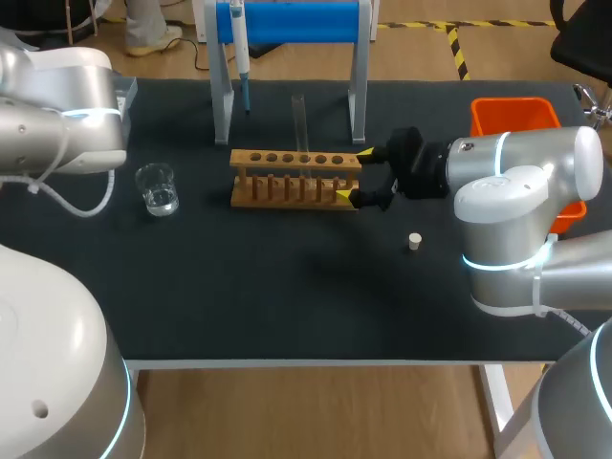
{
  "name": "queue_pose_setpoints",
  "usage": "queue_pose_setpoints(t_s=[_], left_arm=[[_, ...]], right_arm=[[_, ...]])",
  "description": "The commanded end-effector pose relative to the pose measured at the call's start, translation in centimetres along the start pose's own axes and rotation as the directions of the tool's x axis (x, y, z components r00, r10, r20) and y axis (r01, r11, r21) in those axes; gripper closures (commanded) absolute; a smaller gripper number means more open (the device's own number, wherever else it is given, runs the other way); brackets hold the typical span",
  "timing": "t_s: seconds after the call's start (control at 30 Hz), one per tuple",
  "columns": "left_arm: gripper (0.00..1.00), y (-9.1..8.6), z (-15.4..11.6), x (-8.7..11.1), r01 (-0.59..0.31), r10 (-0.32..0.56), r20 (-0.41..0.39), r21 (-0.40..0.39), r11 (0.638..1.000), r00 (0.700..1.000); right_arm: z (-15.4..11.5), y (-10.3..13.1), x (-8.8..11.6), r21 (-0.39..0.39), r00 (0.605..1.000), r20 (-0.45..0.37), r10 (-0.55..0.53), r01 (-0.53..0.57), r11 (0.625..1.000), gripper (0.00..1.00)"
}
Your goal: Invert the test tube, pick up the pipette, mount the tip to pipette, aspirate from beaker and dispense into the tube, eject the tip, return the pipette, and cap with the stopper.
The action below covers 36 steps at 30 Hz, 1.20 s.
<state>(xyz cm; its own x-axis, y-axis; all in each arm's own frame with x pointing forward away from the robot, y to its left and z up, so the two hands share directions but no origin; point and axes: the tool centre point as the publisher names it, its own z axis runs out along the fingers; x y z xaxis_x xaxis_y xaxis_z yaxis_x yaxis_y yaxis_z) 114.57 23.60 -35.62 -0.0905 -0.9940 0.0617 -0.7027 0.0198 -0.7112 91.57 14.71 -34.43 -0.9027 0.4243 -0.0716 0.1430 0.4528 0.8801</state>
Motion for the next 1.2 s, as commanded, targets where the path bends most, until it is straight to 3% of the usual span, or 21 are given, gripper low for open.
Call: queue_pose_setpoints(t_s=[0.03, 0.33, 0.73, 0.9, 1.2], left_arm=[[0.63, -0.17, 0.42, -0.11, 0.001, -0.001, 0.000, -0.010, 1.000, 1.000], [0.71, -0.13, 0.60, -0.15, -0.001, 0.001, 0.004, -0.015, 1.000, 1.000], [0.71, -0.06, 0.86, -0.18, 0.000, 0.000, 0.008, -0.021, 1.000, 1.000], [0.76, -0.06, 0.91, -0.21, -0.001, 0.001, 0.008, -0.021, 1.000, 1.000], [0.74, -0.01, 1.03, -0.30, -0.002, 0.003, 0.012, -0.027, 1.000, 1.000]], right_arm=[[-0.07, 0.01, -0.06, 0.002, 1.000, -0.003, 0.000, 0.000, 1.000, 0.00], [-0.07, 0.01, -0.06, 0.002, 1.000, -0.003, 0.000, 0.000, 1.000, 0.00], [-0.07, 0.01, -0.06, 0.002, 1.000, -0.003, 0.000, 0.000, 1.000, 0.00], [-0.07, 0.01, -0.06, 0.002, 1.000, -0.003, 0.000, 0.000, 1.000, 0.00], [-0.07, 0.01, -0.06, 0.002, 1.000, -0.003, 0.000, 0.000, 1.000, 0.00]])
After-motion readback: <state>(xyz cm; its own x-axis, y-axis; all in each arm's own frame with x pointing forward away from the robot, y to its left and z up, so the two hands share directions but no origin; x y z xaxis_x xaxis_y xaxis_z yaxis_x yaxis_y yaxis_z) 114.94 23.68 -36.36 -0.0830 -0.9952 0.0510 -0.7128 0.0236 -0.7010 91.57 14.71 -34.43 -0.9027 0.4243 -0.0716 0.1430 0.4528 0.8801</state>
